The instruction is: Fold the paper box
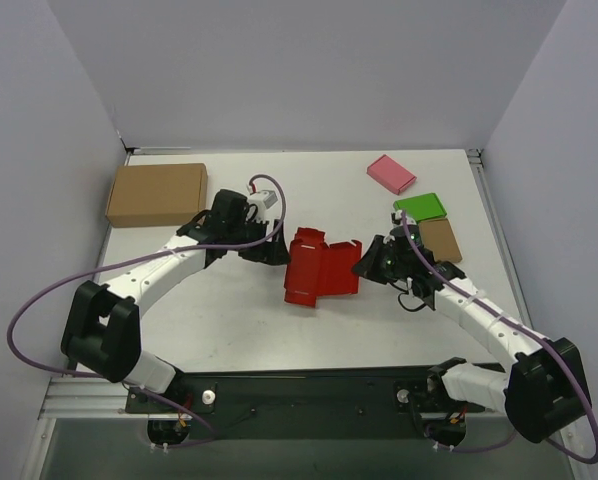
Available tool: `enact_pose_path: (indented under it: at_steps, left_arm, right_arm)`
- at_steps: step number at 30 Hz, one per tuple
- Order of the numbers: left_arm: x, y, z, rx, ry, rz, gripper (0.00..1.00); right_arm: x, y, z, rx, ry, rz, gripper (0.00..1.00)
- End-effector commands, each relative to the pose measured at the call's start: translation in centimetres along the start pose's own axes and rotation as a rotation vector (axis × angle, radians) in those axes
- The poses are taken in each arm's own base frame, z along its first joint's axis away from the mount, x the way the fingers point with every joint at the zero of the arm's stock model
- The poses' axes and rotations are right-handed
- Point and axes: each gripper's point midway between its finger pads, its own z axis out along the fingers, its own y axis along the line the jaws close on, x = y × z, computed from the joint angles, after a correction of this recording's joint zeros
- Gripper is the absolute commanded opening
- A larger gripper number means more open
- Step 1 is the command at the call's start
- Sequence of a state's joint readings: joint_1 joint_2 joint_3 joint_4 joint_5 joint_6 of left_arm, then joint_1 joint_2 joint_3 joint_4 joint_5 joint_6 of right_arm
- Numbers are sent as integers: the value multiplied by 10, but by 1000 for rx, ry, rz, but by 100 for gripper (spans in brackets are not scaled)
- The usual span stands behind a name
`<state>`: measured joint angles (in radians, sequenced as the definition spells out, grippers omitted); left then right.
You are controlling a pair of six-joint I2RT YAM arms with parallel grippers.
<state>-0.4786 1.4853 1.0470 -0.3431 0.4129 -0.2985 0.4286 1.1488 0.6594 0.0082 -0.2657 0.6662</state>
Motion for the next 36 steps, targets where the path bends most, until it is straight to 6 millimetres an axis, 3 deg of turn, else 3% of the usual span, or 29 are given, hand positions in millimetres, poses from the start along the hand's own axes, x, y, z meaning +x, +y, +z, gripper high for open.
enact_pose_path:
  at_steps: [1, 11, 19, 21, 26, 27, 30, 32, 35, 36]
  left_arm:
    - [-8, 4, 3, -57, 2, 49, 84]
    - [9, -4, 23, 4, 52, 9, 82]
    - [18, -7, 36, 52, 92, -24, 70]
    - [20, -12, 38, 84, 102, -29, 63]
    - [18, -25, 40, 170, 96, -29, 36]
    - [18, -27, 41, 185, 96, -29, 25]
    - [16, -31, 39, 203, 97, -20, 6]
    - [12, -33, 34, 209, 85, 12, 1]
    - [7, -40, 24, 237, 76, 77, 0]
    - [5, -43, 21, 248, 76, 101, 0]
  right_arm:
    - [-8, 2, -10, 33, -48, 21, 0]
    - [-11, 16, -19, -9, -68, 31, 0]
    - [-11, 22, -26, -37, -79, 30, 0]
    - [-12, 23, -27, -41, -82, 28, 0]
    - [-13, 27, -30, -73, -91, 16, 0]
    - [-13, 27, -30, -74, -94, 14, 0]
    - [-14, 23, -31, -62, -112, 2, 0]
    - [-14, 18, -32, -46, -122, -6, 0]
    - [-16, 8, -36, -7, -134, -33, 11]
    - [-21, 4, -39, 3, -149, -39, 25]
